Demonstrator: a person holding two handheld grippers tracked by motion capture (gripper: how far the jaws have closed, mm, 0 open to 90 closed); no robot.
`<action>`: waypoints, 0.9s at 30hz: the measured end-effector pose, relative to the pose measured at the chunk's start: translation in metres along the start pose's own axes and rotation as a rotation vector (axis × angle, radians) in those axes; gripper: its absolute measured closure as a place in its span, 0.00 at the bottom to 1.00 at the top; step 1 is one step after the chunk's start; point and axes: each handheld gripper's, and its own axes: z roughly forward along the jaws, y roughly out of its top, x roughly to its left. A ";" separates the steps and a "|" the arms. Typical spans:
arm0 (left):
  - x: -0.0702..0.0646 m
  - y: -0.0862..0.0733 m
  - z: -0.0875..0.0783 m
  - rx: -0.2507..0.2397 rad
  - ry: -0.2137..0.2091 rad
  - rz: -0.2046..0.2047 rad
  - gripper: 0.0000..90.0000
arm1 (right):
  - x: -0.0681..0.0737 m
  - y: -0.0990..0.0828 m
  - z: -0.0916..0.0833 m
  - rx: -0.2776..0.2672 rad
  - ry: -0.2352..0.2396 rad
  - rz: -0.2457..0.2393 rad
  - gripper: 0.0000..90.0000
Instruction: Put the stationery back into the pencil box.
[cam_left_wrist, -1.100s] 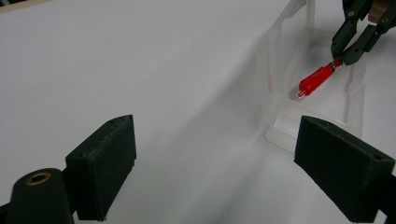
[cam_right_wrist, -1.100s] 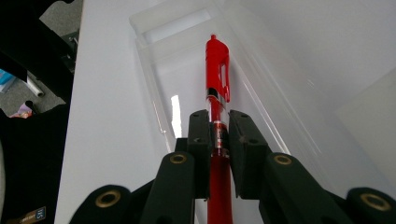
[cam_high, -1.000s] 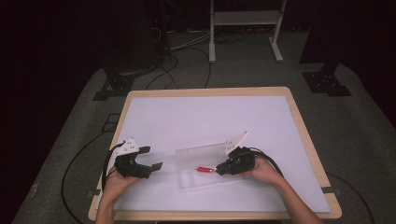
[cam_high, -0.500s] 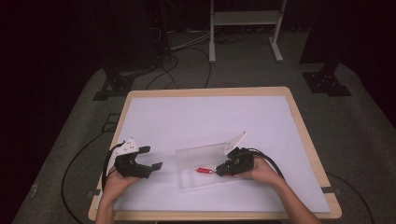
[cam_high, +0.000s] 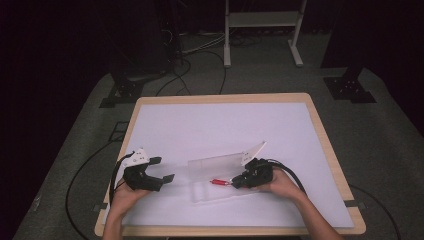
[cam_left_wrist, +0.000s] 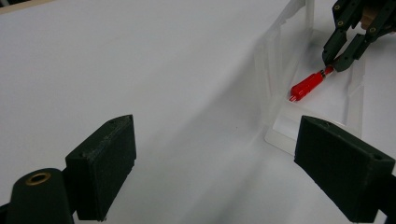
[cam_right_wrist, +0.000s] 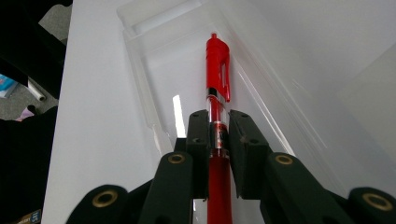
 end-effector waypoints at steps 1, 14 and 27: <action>0.000 0.000 0.000 0.000 0.000 0.000 0.14 | 0.000 0.000 0.001 -0.002 0.001 -0.001 0.86; -0.001 0.001 0.001 -0.002 -0.006 0.001 0.13 | 0.004 0.001 -0.014 -0.054 -0.022 0.001 0.74; 0.000 0.001 0.002 -0.003 -0.006 -0.001 0.13 | 0.005 -0.005 -0.044 -0.124 -0.057 0.011 0.63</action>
